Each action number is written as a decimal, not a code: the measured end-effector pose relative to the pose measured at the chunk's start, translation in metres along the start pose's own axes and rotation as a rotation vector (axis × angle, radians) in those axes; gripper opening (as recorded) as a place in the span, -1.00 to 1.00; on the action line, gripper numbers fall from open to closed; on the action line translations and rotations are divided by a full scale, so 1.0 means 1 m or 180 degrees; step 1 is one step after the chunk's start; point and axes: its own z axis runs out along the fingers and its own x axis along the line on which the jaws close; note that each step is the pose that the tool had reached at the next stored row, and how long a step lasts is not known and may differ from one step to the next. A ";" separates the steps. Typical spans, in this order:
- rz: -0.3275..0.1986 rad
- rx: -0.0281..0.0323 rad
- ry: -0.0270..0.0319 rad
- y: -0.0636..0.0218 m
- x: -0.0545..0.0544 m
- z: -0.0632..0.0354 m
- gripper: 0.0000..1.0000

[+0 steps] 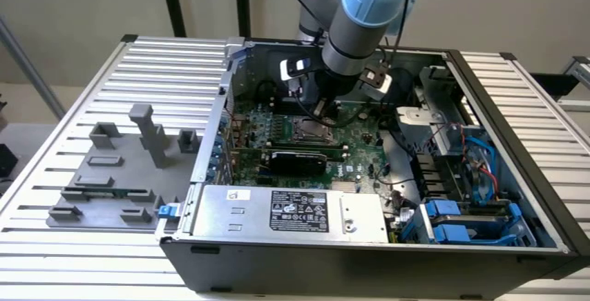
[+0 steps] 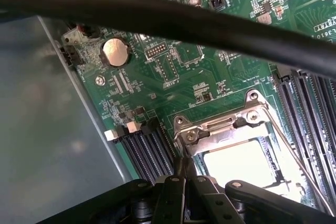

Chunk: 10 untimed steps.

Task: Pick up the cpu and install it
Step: 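Install the first cpu locking lever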

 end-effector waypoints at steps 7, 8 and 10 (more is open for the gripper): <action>-0.0002 0.0008 0.0017 0.0023 0.001 0.0015 -0.79; -0.0002 0.0010 0.0020 0.0025 0.001 0.0016 -0.79; -0.0003 0.0014 0.0029 0.0029 0.001 0.0017 -0.79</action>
